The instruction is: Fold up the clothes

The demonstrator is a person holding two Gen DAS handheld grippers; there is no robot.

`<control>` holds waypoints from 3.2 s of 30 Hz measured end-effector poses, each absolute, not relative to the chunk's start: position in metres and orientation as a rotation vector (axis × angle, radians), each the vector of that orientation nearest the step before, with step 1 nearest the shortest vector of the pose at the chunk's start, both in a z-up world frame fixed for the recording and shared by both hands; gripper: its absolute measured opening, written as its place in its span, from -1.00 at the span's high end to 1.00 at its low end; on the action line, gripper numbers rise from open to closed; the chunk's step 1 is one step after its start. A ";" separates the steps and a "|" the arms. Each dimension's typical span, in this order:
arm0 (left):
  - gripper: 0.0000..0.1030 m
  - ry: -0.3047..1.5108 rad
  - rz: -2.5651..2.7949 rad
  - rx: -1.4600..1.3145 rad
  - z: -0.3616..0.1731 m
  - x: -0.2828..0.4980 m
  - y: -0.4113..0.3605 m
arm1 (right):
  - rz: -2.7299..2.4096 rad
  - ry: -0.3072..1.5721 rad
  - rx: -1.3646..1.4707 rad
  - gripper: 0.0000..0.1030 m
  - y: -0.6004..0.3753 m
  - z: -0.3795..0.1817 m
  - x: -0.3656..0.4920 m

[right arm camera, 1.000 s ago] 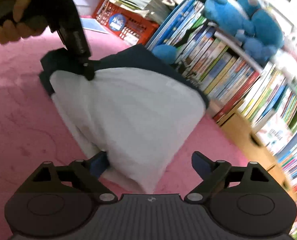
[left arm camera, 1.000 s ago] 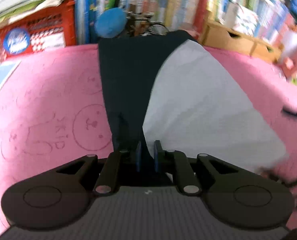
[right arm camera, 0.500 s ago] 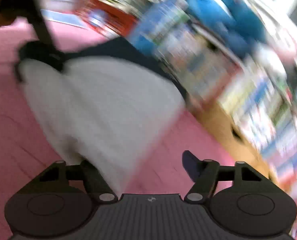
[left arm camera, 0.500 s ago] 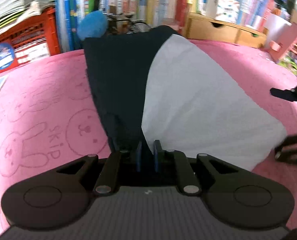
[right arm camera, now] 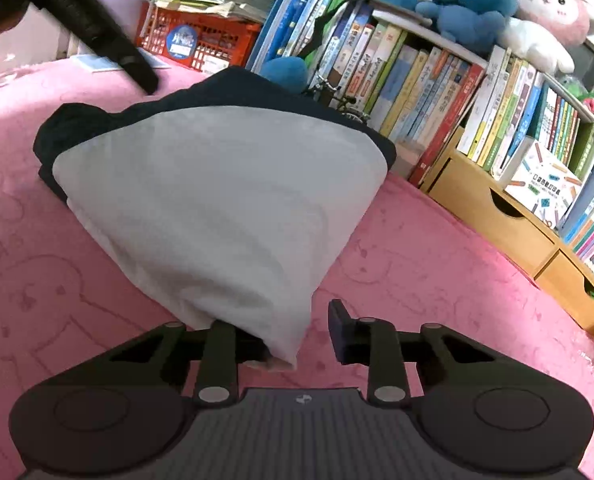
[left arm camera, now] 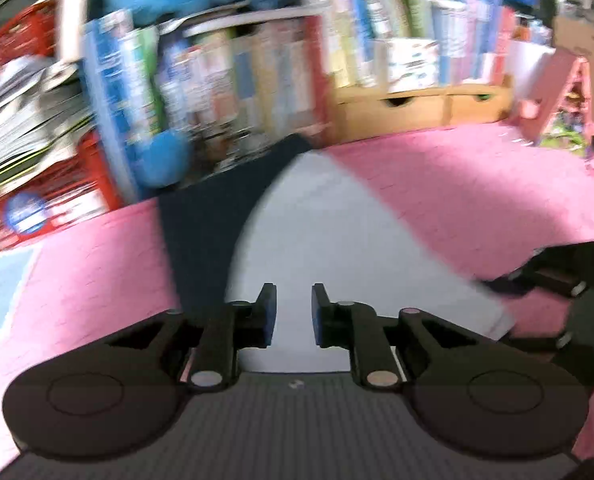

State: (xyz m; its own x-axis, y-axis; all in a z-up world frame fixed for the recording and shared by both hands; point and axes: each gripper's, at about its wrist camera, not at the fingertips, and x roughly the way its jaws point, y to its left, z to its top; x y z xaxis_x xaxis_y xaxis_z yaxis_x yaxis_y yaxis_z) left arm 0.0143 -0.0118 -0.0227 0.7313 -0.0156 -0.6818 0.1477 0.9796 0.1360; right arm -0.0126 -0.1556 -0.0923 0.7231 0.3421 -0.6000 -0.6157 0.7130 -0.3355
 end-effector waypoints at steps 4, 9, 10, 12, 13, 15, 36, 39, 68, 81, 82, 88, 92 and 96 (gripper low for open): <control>0.60 0.838 -0.032 0.271 -0.063 0.021 -0.021 | 0.567 0.529 -0.573 0.41 -0.156 -0.092 -0.015; 0.61 0.814 -0.041 0.388 -0.073 -0.004 0.012 | 0.617 0.542 -0.598 0.41 -0.163 -0.088 -0.021; 0.61 0.820 -0.051 0.397 -0.072 -0.006 0.016 | 0.630 0.548 -0.602 0.41 -0.165 -0.086 -0.023; 0.62 0.833 -0.067 0.316 -0.070 -0.002 0.027 | 0.654 0.561 -0.609 0.39 -0.169 -0.083 -0.025; 0.64 0.840 -0.071 0.263 -0.069 0.000 0.032 | 0.659 0.594 -0.590 0.37 -0.175 -0.075 -0.025; 0.65 0.848 -0.078 0.159 -0.067 0.002 0.044 | 0.669 0.661 -0.550 0.15 -0.189 -0.059 -0.024; 0.65 0.732 -0.146 -0.212 -0.080 -0.016 0.092 | 0.990 0.795 -0.402 0.80 0.082 -0.073 0.177; 0.66 0.721 -0.158 -0.249 -0.083 -0.018 0.098 | 0.984 0.826 -0.304 0.81 0.086 -0.077 0.198; 0.95 0.855 -0.211 -0.530 -0.089 -0.005 0.147 | 0.569 0.982 -0.404 -0.23 -0.130 -0.040 0.082; 0.95 0.895 -0.152 -0.377 -0.079 0.000 0.124 | 0.575 0.642 -0.680 -0.61 -0.133 -0.080 -0.021; 0.95 0.900 -0.144 -0.359 -0.077 0.001 0.121 | 0.540 0.605 -0.651 -0.61 -0.133 -0.080 -0.019; 0.95 0.924 -0.063 -0.194 -0.071 0.005 0.094 | 0.381 0.520 -0.523 -0.73 -0.130 -0.103 0.005; 0.95 0.931 -0.002 -0.084 -0.069 0.007 0.073 | 0.369 0.590 -0.404 -0.22 -0.132 -0.101 0.036; 0.95 0.956 0.025 -0.070 -0.067 0.008 0.066 | 0.462 0.631 -0.473 0.41 -0.140 -0.094 0.029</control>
State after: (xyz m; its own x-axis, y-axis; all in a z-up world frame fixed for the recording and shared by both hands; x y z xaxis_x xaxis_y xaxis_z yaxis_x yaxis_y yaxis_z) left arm 0.0083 0.0660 -0.0674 0.5770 -0.0093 -0.8167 -0.0524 0.9975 -0.0484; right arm 0.0294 -0.1395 -0.0939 0.7152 0.2609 -0.6484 -0.5392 0.7962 -0.2744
